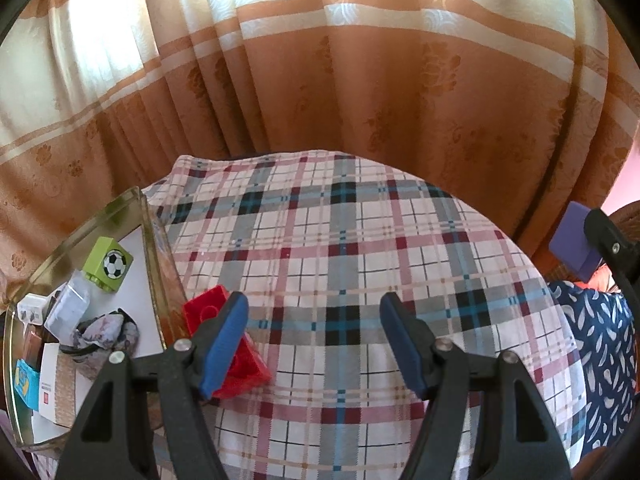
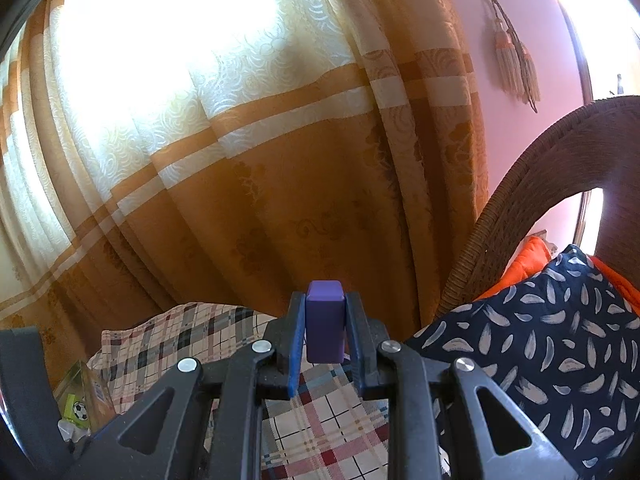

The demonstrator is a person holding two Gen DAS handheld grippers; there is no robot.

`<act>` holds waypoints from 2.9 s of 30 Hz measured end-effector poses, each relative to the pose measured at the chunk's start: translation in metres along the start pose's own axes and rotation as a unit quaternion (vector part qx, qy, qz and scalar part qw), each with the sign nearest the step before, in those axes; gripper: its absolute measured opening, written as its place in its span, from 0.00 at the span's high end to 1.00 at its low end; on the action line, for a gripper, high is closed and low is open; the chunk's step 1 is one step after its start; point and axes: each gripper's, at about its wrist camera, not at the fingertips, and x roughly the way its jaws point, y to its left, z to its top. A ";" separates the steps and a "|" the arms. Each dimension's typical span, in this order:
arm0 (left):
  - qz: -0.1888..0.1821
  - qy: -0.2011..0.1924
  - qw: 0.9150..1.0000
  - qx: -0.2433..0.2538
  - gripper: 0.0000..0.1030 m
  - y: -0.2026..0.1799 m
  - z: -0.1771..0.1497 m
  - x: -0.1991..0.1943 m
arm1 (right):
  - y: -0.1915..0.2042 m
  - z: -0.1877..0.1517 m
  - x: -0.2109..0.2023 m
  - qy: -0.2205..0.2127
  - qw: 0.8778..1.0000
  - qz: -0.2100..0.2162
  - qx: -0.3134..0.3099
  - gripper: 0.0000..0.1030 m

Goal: Organize rigid objects
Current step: 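Hold the purple cube in right tool while left tool moves to the red brick, then grasp the red Lego brick with the left tool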

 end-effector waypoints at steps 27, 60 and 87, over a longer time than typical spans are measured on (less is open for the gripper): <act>-0.049 0.048 0.998 0.003 0.20 -0.021 -0.005 0.016 | 0.002 -0.001 0.002 0.005 1.000 -0.003 -0.003 0.78; 0.009 0.048 0.991 -0.125 0.16 0.018 -0.032 -0.010 | -0.002 0.000 0.002 0.005 1.000 0.007 0.008 0.78; 0.012 0.032 0.989 -0.146 0.63 0.022 -0.006 0.021 | -0.001 -0.001 0.005 0.014 1.000 0.011 0.009 0.78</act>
